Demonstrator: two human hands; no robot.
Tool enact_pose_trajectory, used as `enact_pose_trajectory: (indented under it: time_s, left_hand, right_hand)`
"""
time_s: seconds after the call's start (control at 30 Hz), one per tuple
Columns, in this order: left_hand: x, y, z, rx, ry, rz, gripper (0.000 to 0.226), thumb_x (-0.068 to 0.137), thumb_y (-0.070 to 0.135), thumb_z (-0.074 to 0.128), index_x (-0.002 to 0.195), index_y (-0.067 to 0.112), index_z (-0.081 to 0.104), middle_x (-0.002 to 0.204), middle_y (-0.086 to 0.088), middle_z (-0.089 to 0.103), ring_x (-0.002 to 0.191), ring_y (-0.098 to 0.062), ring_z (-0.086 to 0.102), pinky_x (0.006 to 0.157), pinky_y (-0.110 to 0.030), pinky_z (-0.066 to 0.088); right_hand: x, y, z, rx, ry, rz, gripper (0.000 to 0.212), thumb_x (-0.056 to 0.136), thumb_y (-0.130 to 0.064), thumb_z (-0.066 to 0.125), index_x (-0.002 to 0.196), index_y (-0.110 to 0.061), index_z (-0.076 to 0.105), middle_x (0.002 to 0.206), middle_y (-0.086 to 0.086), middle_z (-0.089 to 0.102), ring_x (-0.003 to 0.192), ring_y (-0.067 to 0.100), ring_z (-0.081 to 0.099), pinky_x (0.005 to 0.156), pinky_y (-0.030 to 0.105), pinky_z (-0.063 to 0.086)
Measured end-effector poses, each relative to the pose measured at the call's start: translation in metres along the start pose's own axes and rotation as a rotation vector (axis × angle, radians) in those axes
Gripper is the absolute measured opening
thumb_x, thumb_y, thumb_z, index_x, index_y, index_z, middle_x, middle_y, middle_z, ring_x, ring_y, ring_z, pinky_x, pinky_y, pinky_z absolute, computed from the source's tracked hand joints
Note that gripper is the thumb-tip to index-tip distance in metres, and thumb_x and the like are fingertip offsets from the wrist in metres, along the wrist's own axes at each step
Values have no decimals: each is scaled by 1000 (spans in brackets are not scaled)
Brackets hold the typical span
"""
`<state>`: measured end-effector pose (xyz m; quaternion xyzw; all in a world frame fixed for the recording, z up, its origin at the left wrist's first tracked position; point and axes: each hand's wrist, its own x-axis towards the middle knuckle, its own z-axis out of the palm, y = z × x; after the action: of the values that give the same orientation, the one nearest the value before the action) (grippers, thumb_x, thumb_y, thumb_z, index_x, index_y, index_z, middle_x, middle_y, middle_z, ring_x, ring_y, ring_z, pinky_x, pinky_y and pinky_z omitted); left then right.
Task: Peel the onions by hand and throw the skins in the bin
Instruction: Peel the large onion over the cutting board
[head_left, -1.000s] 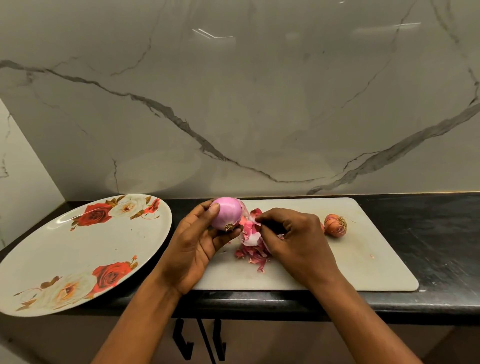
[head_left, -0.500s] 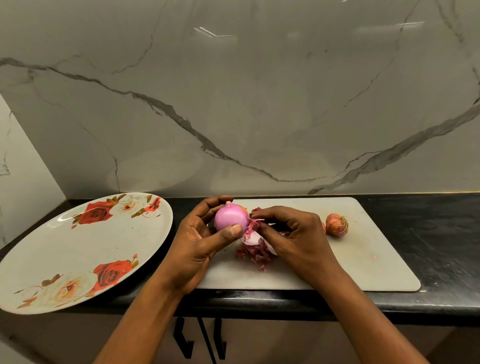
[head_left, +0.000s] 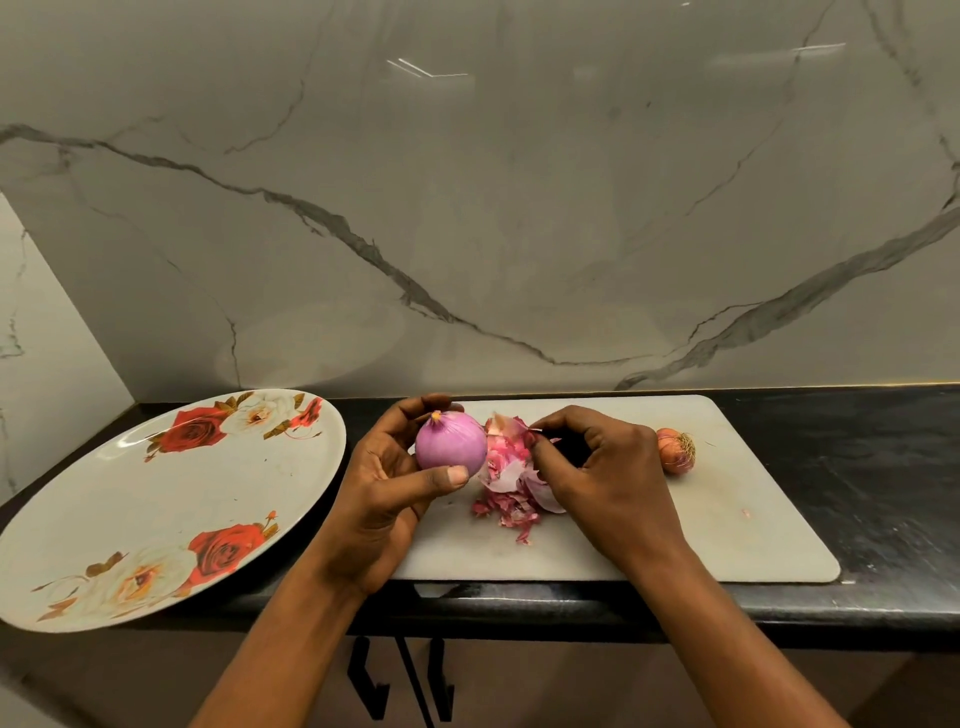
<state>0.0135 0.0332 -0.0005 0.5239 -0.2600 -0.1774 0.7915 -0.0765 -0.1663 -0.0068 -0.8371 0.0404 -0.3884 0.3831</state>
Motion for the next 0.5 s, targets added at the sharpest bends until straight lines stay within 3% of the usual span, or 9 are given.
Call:
enact_pose_trajectory:
  time_s: [0.27,0.5]
  left_hand:
    - [5,1,4,-77,107,-20,46,95,17,73,138,9,60,137,-18,67,129,-37,65,107,-41,55]
    - [4,3,8,-41,108,-37,42,97,25,58,134,5,65,131,-19,71,125,-37,67,104,-42,56]
  right_hand:
    - [-2,-3,-1,-1,-24,-37,22,88,-6,77,105,-20,81,93,-15,79,82,-1,74,74,18,60]
    - [-4,-3,2,-102,-87,-120,34,92,-9,68,122,-21,79,124,-7,77,112,5,72,94,26,61]
